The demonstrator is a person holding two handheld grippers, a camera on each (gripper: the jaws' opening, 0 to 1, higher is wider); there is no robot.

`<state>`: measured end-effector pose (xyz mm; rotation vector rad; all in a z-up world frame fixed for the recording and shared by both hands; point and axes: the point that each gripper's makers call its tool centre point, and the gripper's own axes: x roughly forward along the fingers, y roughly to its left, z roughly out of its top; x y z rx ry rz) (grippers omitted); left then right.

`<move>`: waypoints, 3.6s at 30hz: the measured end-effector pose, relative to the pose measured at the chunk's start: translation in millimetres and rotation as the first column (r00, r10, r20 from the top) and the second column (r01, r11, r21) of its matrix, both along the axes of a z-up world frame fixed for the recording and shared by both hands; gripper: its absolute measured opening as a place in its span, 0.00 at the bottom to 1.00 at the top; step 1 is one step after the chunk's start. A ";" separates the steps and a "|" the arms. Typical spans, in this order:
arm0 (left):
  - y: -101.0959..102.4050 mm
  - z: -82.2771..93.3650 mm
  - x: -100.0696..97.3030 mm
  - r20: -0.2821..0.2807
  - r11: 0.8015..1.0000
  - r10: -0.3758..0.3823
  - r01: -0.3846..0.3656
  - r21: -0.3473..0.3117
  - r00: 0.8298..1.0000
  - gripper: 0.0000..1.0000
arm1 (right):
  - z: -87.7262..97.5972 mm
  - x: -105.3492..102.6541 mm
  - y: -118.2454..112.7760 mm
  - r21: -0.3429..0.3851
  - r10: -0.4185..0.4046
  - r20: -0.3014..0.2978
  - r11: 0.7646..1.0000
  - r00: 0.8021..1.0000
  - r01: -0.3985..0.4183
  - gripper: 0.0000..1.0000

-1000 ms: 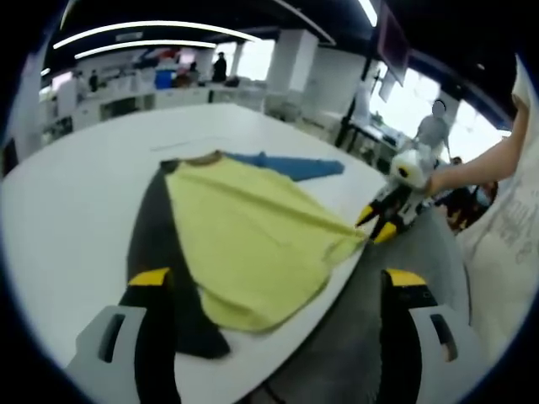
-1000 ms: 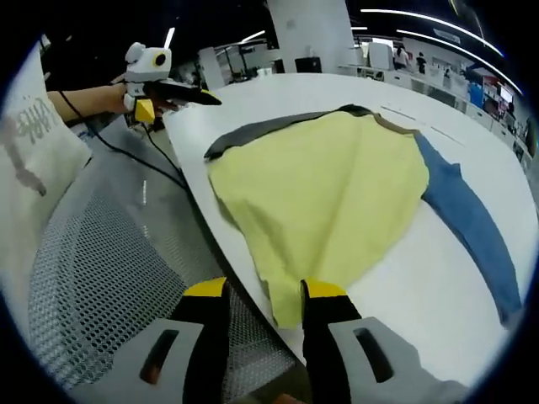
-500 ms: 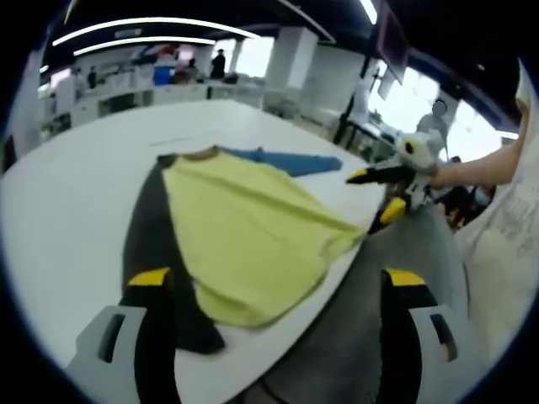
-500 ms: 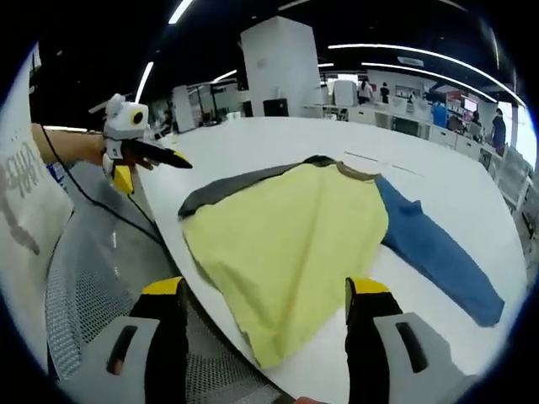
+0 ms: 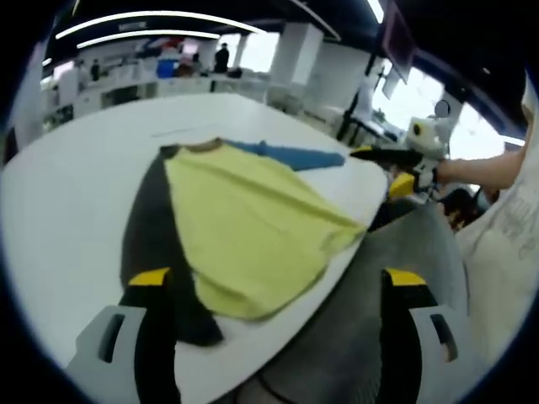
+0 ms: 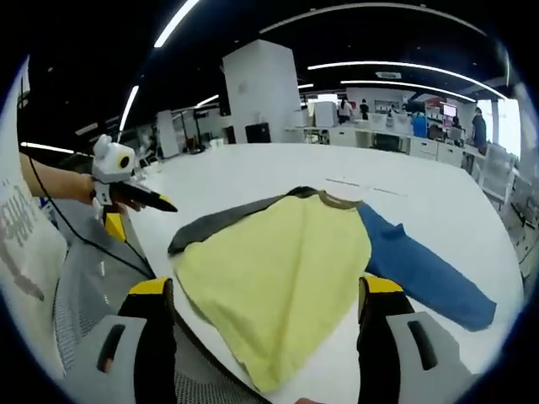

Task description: Fold the garment on the visible template until the final outline fits inside the template.

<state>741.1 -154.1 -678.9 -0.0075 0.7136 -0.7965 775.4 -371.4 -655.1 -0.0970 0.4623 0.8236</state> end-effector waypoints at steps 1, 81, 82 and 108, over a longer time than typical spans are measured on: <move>0.8 -0.6 -0.3 -0.005 1.000 0.003 -0.003 0.001 1.000 0.99 | 0.7 0.6 0.1 0.002 -0.003 0.001 1.000 1.000 0.003 0.89; 115.7 -43.2 50.4 0.091 0.868 0.122 -0.151 0.473 0.988 0.01 | 13.4 1.1 -17.1 0.103 -0.173 -0.018 0.979 0.985 0.174 0.80; 121.3 -34.6 55.6 0.112 0.867 0.143 -0.179 0.465 0.983 0.01 | 13.6 1.1 -17.0 0.103 -0.173 -0.017 0.979 0.985 0.174 0.80; 230.6 89.2 153.2 0.324 0.735 0.566 -0.642 0.217 0.758 0.00 | 13.7 -5.5 -31.1 0.098 -0.220 -0.027 0.970 0.975 0.222 0.81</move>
